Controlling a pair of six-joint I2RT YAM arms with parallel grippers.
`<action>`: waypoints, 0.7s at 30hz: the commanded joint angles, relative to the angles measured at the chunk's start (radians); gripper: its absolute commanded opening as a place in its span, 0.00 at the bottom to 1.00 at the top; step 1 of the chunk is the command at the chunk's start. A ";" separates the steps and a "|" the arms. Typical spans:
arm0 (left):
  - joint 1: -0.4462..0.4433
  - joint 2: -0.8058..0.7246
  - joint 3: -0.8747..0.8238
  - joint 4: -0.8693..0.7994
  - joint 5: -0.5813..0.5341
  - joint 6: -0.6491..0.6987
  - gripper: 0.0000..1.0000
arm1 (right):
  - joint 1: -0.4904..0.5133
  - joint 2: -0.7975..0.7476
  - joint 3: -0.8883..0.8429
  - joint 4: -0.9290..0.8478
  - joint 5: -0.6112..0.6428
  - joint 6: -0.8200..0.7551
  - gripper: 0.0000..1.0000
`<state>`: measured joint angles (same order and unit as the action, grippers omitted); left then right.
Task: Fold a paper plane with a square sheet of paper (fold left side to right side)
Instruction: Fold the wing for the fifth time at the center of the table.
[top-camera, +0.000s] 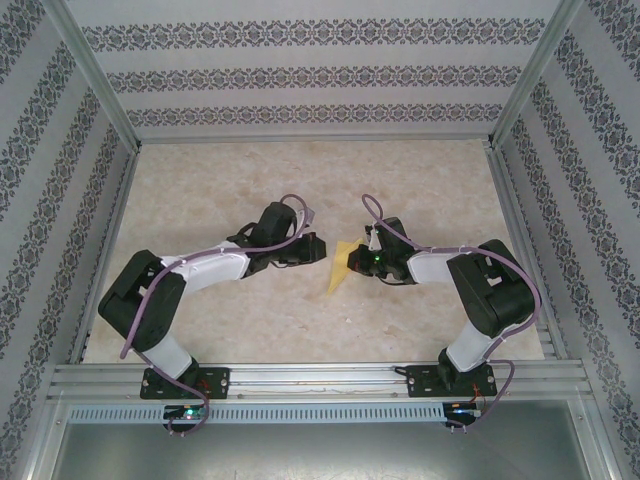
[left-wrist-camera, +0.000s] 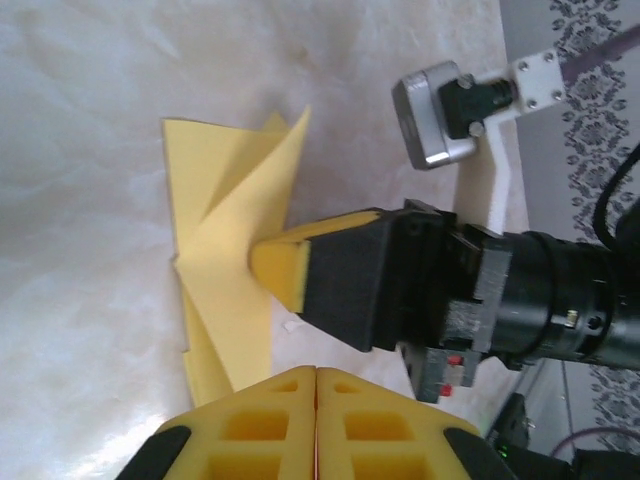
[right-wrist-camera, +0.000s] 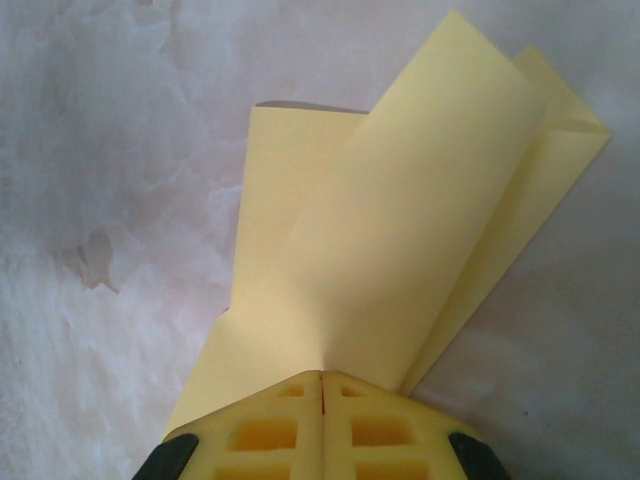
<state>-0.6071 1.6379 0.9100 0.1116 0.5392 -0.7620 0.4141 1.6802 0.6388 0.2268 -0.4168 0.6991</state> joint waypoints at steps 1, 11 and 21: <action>-0.040 0.052 0.047 -0.075 0.088 0.008 0.05 | -0.011 0.042 -0.044 -0.133 0.065 -0.032 0.00; -0.071 0.164 0.054 0.001 0.127 -0.034 0.03 | -0.001 0.049 -0.036 -0.141 0.067 -0.035 0.00; -0.074 0.228 0.023 0.025 0.121 -0.039 0.03 | 0.000 0.049 -0.024 -0.162 0.067 -0.039 0.00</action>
<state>-0.6682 1.8488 0.9466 0.1051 0.6521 -0.7918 0.4149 1.6806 0.6415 0.2222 -0.4168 0.6926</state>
